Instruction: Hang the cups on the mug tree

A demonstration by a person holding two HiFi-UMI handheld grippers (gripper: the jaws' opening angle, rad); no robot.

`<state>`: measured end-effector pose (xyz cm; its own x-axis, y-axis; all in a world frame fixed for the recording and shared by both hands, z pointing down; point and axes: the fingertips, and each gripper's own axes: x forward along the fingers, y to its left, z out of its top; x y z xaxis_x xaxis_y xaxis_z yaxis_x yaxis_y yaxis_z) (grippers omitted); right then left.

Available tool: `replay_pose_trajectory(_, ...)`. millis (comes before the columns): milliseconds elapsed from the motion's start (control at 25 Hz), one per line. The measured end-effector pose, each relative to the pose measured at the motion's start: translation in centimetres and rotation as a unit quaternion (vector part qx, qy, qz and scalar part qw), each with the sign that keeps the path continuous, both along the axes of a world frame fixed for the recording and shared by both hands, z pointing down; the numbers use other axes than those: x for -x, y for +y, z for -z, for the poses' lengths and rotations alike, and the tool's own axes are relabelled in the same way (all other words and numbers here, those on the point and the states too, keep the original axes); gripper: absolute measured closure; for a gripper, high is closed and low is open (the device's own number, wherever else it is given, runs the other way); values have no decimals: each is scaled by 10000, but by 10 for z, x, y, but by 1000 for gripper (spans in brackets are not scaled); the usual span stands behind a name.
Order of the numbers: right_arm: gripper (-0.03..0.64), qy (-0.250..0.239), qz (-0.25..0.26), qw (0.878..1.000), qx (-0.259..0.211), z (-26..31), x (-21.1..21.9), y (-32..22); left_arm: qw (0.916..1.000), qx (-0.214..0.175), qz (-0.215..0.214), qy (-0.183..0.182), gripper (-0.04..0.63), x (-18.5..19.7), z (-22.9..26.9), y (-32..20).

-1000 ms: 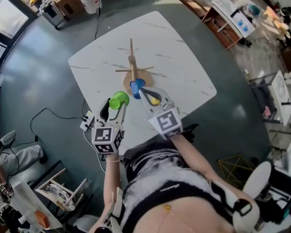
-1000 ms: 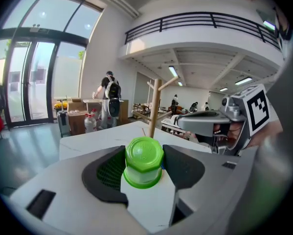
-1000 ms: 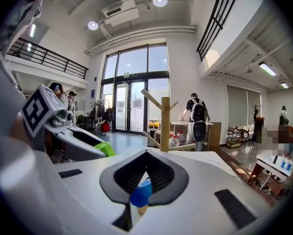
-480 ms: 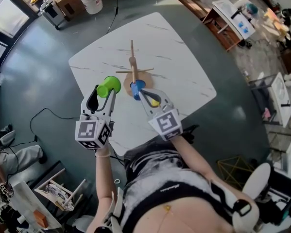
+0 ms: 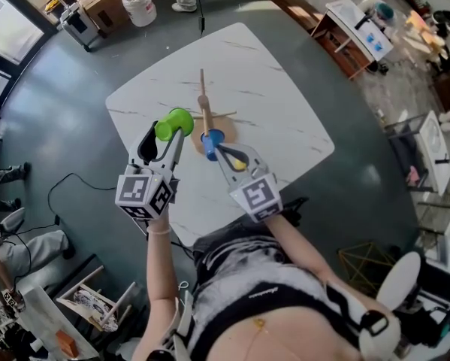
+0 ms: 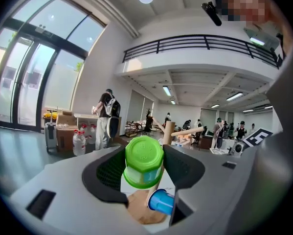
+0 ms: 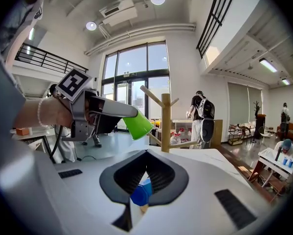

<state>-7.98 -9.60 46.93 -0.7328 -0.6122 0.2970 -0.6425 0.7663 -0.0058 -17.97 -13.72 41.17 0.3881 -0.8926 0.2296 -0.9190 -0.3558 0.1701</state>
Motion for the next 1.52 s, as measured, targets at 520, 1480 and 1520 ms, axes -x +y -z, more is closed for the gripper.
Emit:
replay_pose_trajectory(520, 614, 49, -38, 9999, 92, 0, -6, -4, 9989, 299, -254, 274, 353, -17, -33, -19)
replay_pose_trajectory(1480, 614, 135, 40, 9999, 96, -1, -7, -4, 9985, 446, -319, -12, 286, -14, -66, -13)
replay_pose_trajectory(1520, 614, 98, 25, 9999, 94, -1, -7, -4, 9986, 430, -309, -32, 279, -14, -65, -12)
